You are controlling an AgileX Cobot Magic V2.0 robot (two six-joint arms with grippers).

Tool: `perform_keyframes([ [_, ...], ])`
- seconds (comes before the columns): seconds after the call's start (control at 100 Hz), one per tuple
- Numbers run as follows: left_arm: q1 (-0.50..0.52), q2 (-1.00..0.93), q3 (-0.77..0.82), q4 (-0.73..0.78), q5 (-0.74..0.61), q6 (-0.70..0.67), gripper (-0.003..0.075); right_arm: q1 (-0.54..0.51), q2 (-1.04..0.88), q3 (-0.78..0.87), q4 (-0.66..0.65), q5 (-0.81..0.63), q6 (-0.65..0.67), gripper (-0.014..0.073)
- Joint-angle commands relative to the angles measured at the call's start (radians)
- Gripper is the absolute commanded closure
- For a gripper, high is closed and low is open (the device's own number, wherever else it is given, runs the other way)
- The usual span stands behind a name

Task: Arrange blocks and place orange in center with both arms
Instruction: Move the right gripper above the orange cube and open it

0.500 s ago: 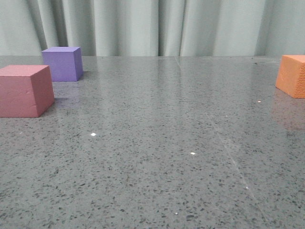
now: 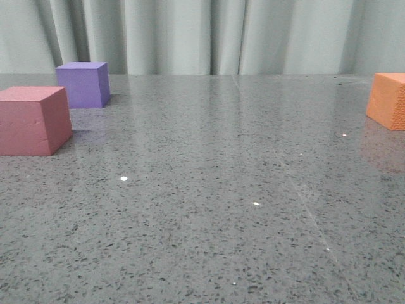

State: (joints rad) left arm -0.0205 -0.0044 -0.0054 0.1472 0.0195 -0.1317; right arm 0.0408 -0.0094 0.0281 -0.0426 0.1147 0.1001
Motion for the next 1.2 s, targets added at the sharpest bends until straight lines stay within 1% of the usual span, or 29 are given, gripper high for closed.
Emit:
perform_keyframes([
  [0.0,0.002,-0.032,0.056,-0.007,-0.086,0.0,0.0739,-0.005,-0.025,-0.014,-0.002,-0.082,-0.008,0.0661],
  [0.14,0.002,-0.032,0.056,-0.007,-0.086,0.0,0.0739,-0.005,-0.025,-0.014,-0.002,-0.108,-0.008,0.0661],
  [0.24,0.002,-0.032,0.056,-0.007,-0.086,0.0,0.0739,-0.005,-0.025,-0.015,-0.002,-0.204,-0.007,0.0661],
  [0.3,0.002,-0.032,0.056,-0.007,-0.086,0.0,0.0739,-0.005,-0.025,-0.031,-0.002,-0.227,-0.007,0.0661],
  [0.35,0.002,-0.032,0.056,-0.007,-0.086,0.0,0.0739,-0.005,-0.02,-0.066,-0.002,-0.188,0.001,0.0661],
  [0.5,0.002,-0.032,0.056,-0.007,-0.086,0.0,0.0739,-0.005,0.064,-0.269,-0.002,0.084,0.01,0.0661],
  [0.64,0.002,-0.032,0.056,-0.007,-0.086,0.0,0.0739,-0.005,0.241,-0.5,-0.002,0.305,0.01,0.0661],
  [0.78,0.002,-0.032,0.056,-0.007,-0.086,0.0,0.0739,-0.005,0.454,-0.702,-0.002,0.451,0.01,0.0661],
  [0.84,0.002,-0.032,0.056,-0.007,-0.086,0.0,0.0739,-0.005,0.541,-0.766,-0.002,0.475,0.01,0.0661],
  [0.96,0.002,-0.032,0.056,-0.007,-0.086,0.0,0.0739,-0.005,0.667,-0.852,-0.002,0.468,0.01,0.0661],
  [1.19,0.002,-0.032,0.056,-0.007,-0.086,0.0,0.0739,-0.005,0.831,-0.862,-0.002,0.404,0.01,0.0661],
])
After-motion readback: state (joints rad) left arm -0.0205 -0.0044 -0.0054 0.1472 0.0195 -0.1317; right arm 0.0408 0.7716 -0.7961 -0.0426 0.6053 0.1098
